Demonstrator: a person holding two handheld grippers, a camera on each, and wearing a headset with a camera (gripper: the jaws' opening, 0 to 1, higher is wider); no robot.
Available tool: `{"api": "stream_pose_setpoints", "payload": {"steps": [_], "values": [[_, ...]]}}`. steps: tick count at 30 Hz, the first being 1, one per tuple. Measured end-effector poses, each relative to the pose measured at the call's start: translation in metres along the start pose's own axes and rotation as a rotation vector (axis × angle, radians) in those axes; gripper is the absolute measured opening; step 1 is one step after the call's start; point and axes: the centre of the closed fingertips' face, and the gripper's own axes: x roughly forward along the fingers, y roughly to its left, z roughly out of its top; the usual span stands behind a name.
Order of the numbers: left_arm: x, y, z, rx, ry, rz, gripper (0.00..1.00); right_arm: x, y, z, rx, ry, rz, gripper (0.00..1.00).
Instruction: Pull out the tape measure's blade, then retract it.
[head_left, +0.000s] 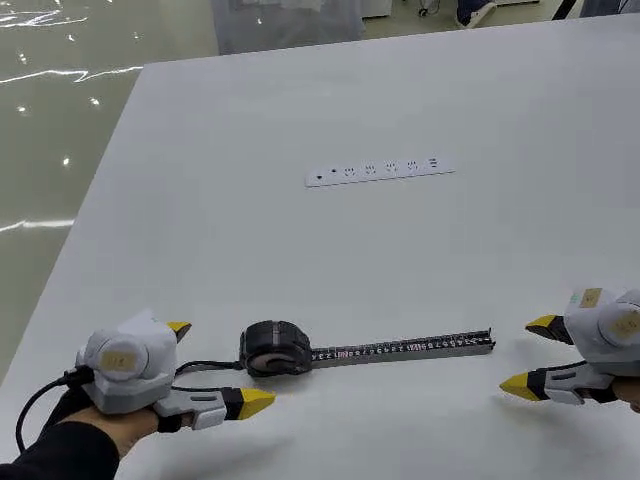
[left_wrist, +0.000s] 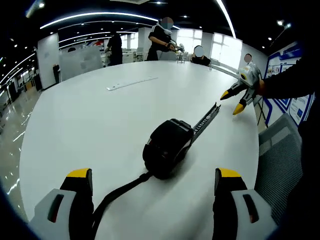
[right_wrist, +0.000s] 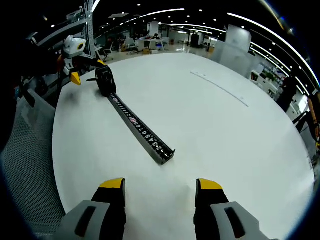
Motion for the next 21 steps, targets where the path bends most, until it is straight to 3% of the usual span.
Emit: {"api": "stream_pose_setpoints", "payload": {"steps": [5, 7, 12, 16, 19, 20, 21], "values": [[-0.014, 0.005, -0.002, -0.025, -0.032, 0.055, 0.99, -0.012, 0.008, -0.008, 0.015, -0.005, -0.019, 0.57], [-0.02, 0.006, -0.006, -0.07, -0.031, 0.057, 0.99, -0.017, 0.01, -0.009, 0.026, -0.017, -0.021, 0.6], [-0.032, 0.011, -0.021, -0.092, -0.03, 0.083, 0.99, -0.028, 0.011, -0.01, 0.051, -0.047, -0.037, 0.66], [-0.043, 0.012, -0.026, -0.122, -0.051, 0.094, 0.99, -0.036, 0.015, -0.013, 0.063, -0.062, -0.039, 0.69], [-0.05, 0.012, -0.028, -0.124, -0.049, 0.099, 0.99, -0.041, 0.017, -0.019, 0.061, -0.059, -0.04, 0.71], [-0.051, 0.01, -0.032, -0.13, -0.03, 0.089, 0.99, -0.043, 0.017, -0.019, 0.061, -0.066, -0.044, 0.72], [-0.054, 0.01, -0.032, -0.107, -0.026, 0.093, 0.99, -0.046, 0.017, -0.021, 0.064, -0.072, -0.057, 0.74]]}}
